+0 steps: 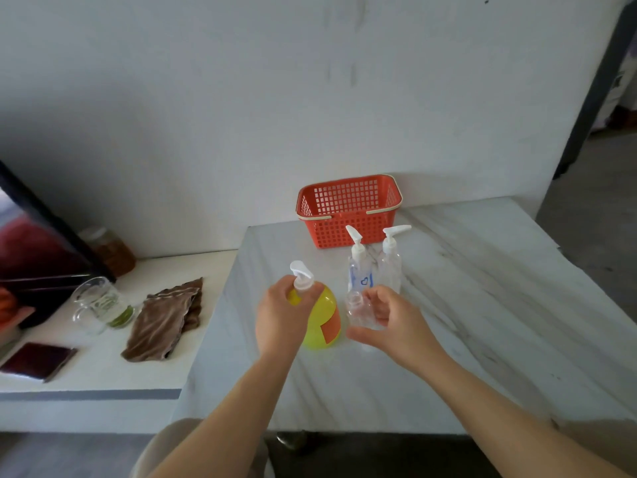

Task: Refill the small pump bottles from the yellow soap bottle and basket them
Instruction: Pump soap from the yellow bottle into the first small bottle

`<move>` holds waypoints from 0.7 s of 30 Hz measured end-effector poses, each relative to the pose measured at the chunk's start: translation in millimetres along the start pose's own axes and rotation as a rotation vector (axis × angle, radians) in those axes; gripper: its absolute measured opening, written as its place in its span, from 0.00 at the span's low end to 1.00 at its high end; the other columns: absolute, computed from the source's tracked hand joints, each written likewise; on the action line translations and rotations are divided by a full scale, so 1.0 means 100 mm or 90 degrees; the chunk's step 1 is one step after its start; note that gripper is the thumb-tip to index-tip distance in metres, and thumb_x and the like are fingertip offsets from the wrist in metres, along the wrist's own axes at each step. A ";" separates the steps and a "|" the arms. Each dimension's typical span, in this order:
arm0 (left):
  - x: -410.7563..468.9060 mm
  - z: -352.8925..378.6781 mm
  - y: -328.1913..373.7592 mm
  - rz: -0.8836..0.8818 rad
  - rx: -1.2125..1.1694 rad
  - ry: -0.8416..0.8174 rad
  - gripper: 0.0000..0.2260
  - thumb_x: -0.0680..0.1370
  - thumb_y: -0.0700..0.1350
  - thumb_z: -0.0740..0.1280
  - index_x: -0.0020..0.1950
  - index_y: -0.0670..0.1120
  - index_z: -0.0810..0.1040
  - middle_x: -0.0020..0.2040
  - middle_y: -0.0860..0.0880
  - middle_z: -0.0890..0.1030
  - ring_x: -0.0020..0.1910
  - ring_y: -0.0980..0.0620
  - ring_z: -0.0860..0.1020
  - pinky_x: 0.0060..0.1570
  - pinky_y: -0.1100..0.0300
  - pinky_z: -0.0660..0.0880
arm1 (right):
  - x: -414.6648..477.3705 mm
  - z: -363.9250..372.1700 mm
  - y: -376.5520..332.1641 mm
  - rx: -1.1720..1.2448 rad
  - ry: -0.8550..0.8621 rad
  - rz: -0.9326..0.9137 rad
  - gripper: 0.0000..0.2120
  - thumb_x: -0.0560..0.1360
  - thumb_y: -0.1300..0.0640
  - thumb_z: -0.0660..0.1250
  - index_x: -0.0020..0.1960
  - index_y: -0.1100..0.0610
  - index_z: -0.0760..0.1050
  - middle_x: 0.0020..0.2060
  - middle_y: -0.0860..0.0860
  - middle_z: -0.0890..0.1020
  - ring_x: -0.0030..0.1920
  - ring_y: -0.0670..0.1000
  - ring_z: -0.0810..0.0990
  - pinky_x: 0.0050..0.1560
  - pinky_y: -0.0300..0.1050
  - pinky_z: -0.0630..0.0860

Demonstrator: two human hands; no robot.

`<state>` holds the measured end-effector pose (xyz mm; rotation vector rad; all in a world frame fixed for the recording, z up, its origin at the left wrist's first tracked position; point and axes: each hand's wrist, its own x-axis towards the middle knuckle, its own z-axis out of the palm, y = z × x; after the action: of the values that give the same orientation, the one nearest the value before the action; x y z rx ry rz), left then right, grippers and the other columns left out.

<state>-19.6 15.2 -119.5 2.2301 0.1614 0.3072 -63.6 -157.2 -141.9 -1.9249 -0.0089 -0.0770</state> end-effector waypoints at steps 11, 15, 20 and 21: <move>-0.11 -0.16 -0.04 0.008 -0.051 -0.157 0.12 0.70 0.47 0.71 0.53 0.51 0.78 0.50 0.51 0.81 0.51 0.50 0.79 0.53 0.52 0.75 | -0.08 0.16 -0.23 0.028 0.043 -0.028 0.17 0.65 0.56 0.79 0.50 0.44 0.78 0.41 0.42 0.82 0.42 0.34 0.78 0.42 0.24 0.70; -0.05 -0.33 0.05 -0.052 -0.207 -0.165 0.20 0.71 0.27 0.60 0.55 0.48 0.76 0.51 0.52 0.79 0.54 0.50 0.77 0.49 0.62 0.74 | -0.05 0.16 -0.25 0.024 0.031 -0.021 0.18 0.66 0.54 0.78 0.54 0.47 0.80 0.42 0.41 0.81 0.43 0.33 0.77 0.43 0.24 0.69; 0.18 -0.44 0.27 -0.067 -0.227 -0.089 0.12 0.77 0.35 0.60 0.55 0.47 0.78 0.52 0.48 0.80 0.49 0.52 0.76 0.45 0.62 0.69 | -0.03 0.17 -0.28 0.030 0.025 -0.025 0.18 0.66 0.55 0.78 0.55 0.46 0.79 0.44 0.39 0.82 0.47 0.34 0.77 0.46 0.23 0.69; 0.22 -0.42 0.34 -0.069 -0.229 -0.100 0.11 0.78 0.37 0.60 0.54 0.47 0.78 0.50 0.48 0.81 0.48 0.52 0.76 0.44 0.62 0.70 | -0.03 0.17 -0.28 0.024 0.025 -0.028 0.18 0.67 0.54 0.78 0.55 0.46 0.79 0.46 0.39 0.82 0.48 0.35 0.78 0.47 0.24 0.69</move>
<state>-10.2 30.7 -64.2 1.8715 0.1306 0.0917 -67.1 -131.8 -121.7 -1.8857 -0.0270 -0.1426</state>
